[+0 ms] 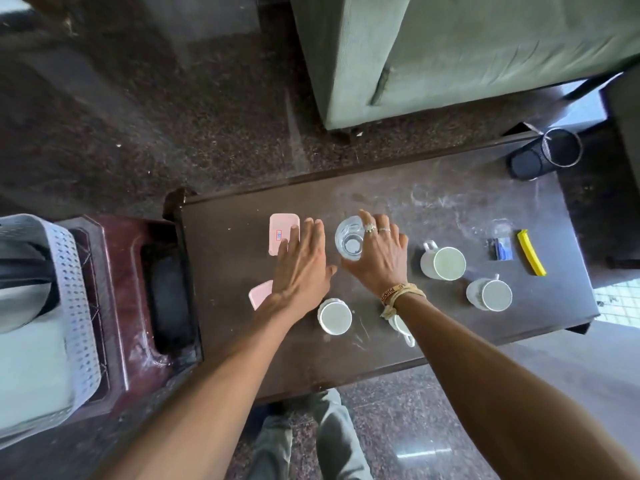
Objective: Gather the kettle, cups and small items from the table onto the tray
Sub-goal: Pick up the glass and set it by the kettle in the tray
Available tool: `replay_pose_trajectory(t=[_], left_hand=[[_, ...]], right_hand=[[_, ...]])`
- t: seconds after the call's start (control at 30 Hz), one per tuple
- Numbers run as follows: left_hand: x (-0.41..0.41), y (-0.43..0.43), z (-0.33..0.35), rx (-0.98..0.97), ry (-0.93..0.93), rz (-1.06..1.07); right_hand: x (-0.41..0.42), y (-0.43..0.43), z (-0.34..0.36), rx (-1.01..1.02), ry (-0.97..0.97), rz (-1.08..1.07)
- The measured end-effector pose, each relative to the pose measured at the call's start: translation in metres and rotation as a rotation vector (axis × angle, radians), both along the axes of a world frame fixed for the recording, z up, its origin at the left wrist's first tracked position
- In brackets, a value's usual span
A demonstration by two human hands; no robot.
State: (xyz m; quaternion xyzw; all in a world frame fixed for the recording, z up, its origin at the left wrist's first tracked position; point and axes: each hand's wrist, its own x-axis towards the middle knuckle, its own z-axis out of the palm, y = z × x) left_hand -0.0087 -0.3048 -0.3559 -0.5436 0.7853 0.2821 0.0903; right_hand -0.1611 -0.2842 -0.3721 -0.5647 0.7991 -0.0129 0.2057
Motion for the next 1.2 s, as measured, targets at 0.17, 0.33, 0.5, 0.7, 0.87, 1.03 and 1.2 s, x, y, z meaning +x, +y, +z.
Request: replay_pose_trajectory(t=[0.17,0.33,0.5,0.7,0.87,1.03,1.2], left_hand=[[0.020,0.028,0.023,0.068,0.054,0.041],[0.044,0.057,0.072,0.088,0.193,0.171],[0.061,0.073,0.127,0.062,0.439,0.325],[0.095,0.100,0.179,-0.101,0.623,0.451],[0.124,0.119,0.206,-0.220,0.713,0.549],[0.145,0.133,0.235,-0.290,0.794,0.614],[0.168,0.149,0.260,-0.364,0.783,0.683]], right_hand=[[0.016,0.021,0.047,-0.088,-0.014,-0.001],[0.042,0.040,0.110,-0.194,-0.027,0.031],[0.075,0.059,0.172,-0.252,-0.024,0.060],[0.112,0.081,0.230,-0.319,-0.090,0.138],[0.137,0.090,0.263,-0.343,-0.188,0.249],[0.162,0.095,0.286,-0.454,-0.252,0.323],[0.182,0.098,0.304,-0.341,-0.347,0.392]])
